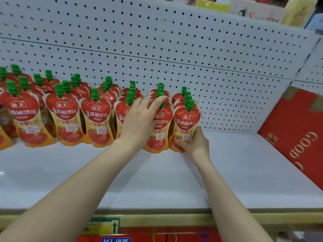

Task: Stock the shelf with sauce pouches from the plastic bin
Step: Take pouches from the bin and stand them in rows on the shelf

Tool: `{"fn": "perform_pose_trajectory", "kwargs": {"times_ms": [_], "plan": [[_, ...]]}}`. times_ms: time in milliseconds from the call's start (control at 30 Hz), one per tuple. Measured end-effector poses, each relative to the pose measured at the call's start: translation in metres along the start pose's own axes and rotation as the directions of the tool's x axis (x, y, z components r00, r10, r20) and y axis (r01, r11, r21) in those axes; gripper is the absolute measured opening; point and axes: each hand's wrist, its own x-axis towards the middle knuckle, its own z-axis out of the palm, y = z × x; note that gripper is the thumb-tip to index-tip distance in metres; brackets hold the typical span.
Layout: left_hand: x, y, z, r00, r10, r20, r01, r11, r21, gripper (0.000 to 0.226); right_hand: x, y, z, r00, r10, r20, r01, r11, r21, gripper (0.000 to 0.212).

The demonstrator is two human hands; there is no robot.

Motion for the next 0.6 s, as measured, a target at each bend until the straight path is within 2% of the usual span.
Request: {"fn": "perform_pose_trajectory", "kwargs": {"times_ms": [400,500,533,600], "plan": [[-0.001,-0.002,0.001,1.000,-0.007,-0.010,0.007,1.000,-0.026,0.078,0.007,-0.006,0.004,1.000,0.023,0.008,-0.022,0.998,-0.058,0.057],[-0.002,-0.003,0.000,1.000,0.011,-0.012,-0.011,0.999,-0.036,0.079,0.004,-0.007,-0.002,1.000,0.019,0.025,-0.018,1.000,-0.020,0.066],[-0.003,-0.006,-0.001,1.000,0.019,-0.015,-0.020,0.999,-0.039,0.080,0.002,-0.009,-0.005,1.000,-0.002,-0.025,0.002,1.000,0.003,0.070],[-0.006,-0.013,-0.005,0.999,0.029,-0.035,-0.030,0.999,-0.038,0.079,-0.004,-0.021,-0.012,0.968,-0.089,-0.236,0.097,0.995,0.020,0.066]]}}
